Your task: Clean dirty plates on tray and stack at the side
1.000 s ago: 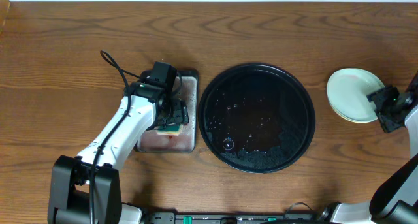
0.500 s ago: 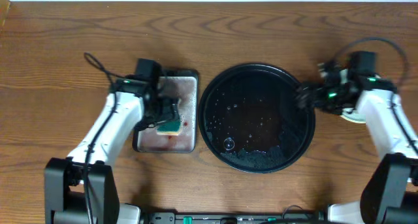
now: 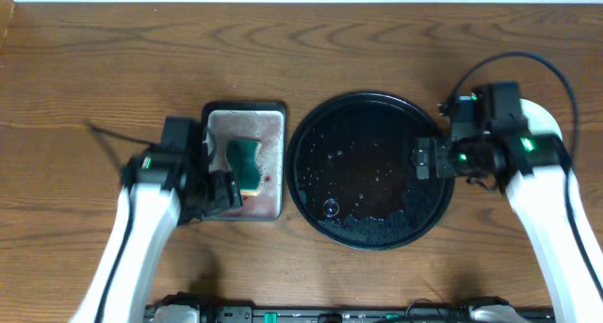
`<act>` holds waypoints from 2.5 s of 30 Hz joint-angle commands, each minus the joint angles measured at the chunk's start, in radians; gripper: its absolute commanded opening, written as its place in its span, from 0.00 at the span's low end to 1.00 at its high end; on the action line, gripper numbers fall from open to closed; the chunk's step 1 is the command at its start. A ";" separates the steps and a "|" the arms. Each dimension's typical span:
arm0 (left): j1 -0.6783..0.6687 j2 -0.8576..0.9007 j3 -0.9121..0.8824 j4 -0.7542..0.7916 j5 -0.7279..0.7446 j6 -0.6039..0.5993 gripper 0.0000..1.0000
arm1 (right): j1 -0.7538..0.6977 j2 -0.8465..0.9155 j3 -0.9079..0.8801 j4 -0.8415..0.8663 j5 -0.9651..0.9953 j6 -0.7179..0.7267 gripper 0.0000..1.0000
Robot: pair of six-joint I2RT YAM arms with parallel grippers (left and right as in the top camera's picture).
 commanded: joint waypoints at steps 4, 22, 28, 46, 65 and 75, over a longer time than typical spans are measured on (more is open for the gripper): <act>-0.015 -0.524 -0.174 0.112 0.001 0.061 0.84 | 0.023 -0.473 -0.208 0.117 0.111 0.072 0.99; -0.015 -0.980 -0.183 0.101 -0.029 0.064 0.84 | 0.023 -0.882 -0.288 -0.214 0.135 0.071 0.99; -0.015 -0.980 -0.183 0.101 -0.029 0.064 0.84 | 0.023 -0.882 -0.288 -0.216 0.135 0.071 0.99; -0.015 -0.980 -0.183 0.101 -0.029 0.064 0.84 | 0.010 -1.052 -0.467 0.127 0.143 -0.039 0.99; -0.015 -0.980 -0.183 0.101 -0.029 0.064 0.84 | -0.024 -1.272 -1.039 1.049 0.132 -0.051 0.99; -0.015 -0.980 -0.183 0.101 -0.029 0.064 0.85 | -0.038 -1.273 -1.096 0.896 0.127 -0.053 0.99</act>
